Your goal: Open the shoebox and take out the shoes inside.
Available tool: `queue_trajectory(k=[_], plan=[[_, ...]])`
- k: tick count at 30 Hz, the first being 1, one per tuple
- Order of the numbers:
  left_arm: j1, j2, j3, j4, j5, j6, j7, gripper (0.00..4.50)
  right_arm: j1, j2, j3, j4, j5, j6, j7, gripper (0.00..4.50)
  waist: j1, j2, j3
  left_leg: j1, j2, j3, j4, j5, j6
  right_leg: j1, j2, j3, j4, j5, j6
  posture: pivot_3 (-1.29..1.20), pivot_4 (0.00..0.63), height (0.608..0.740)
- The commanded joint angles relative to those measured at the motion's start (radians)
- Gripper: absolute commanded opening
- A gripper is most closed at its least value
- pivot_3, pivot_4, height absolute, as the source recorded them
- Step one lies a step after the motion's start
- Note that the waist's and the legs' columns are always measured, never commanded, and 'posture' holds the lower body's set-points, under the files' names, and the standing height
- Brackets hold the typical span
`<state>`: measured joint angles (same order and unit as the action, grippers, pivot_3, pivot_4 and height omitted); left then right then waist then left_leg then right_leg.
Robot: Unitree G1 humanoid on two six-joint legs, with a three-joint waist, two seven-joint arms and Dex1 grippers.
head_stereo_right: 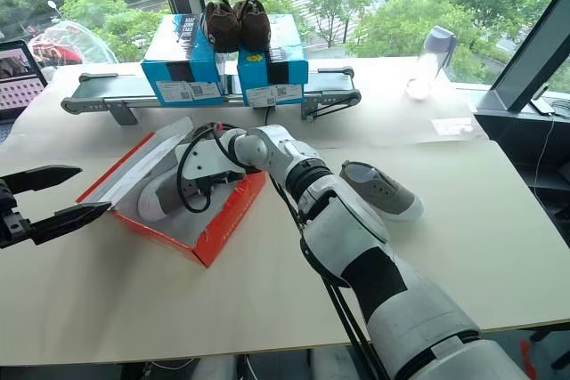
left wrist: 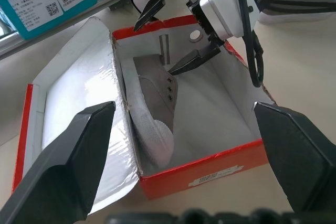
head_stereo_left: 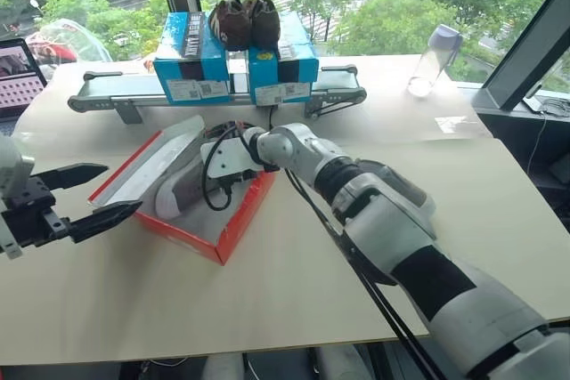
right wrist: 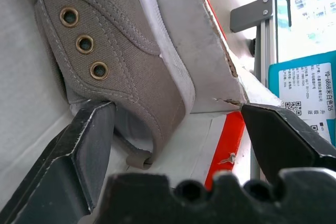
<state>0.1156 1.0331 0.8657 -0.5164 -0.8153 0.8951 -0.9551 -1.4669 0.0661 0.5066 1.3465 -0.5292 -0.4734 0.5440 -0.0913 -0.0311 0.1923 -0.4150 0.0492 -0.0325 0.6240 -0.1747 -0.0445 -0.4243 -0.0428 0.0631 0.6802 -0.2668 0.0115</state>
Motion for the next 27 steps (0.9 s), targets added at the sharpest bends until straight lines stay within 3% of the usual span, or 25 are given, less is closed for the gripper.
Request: queue_trajectory(k=[1, 12, 22, 27], plan=[[-0.017, 0.003, 0.011, -0.018, -0.011, -0.02, 0.013, 4.5, 0.007, 0.011, -0.018, -0.004, 0.004, 0.02, -0.02, 3.81, -0.004, 0.0, 0.0, 0.0, 0.0, 0.0, 0.0, 0.0, 0.0, 0.0, 0.0, 0.0, 0.0, 0.0, 0.0, 0.0, 0.15, 0.74], [-0.039, 0.007, -0.013, -0.009, -0.014, -0.032, 0.03, 4.5, 0.024, 0.013, -0.021, -0.004, 0.002, 0.028, -0.036, 0.09, -0.006, 0.0, 0.0, 0.0, 0.0, 0.0, 0.0, 0.0, 0.0, 0.0, 0.0, 0.0, 0.0, 0.0, 0.0, 0.0, 0.15, 0.74], [-0.065, 0.005, -0.055, 0.007, -0.019, -0.045, 0.038, 4.5, 0.031, 0.021, -0.043, -0.012, 0.021, 0.027, -0.048, 0.09, -0.007, 0.0, 0.0, 0.0, 0.0, 0.0, 0.0, 0.0, 0.0, 0.0, 0.0, 0.0, 0.0, 0.0, 0.0, 0.0, 0.15, 0.74], [-0.076, 0.009, -0.072, 0.016, -0.013, -0.05, 0.034, 4.5, -0.006, -0.002, -0.13, -0.054, 0.115, -0.013, 0.078, 0.09, -0.007, 0.0, 0.0, 0.0, 0.0, 0.0, 0.0, 0.0, 0.0, 0.0, 0.0, 0.0, 0.0, 0.0, 0.0, 0.0, 0.15, 0.74]])
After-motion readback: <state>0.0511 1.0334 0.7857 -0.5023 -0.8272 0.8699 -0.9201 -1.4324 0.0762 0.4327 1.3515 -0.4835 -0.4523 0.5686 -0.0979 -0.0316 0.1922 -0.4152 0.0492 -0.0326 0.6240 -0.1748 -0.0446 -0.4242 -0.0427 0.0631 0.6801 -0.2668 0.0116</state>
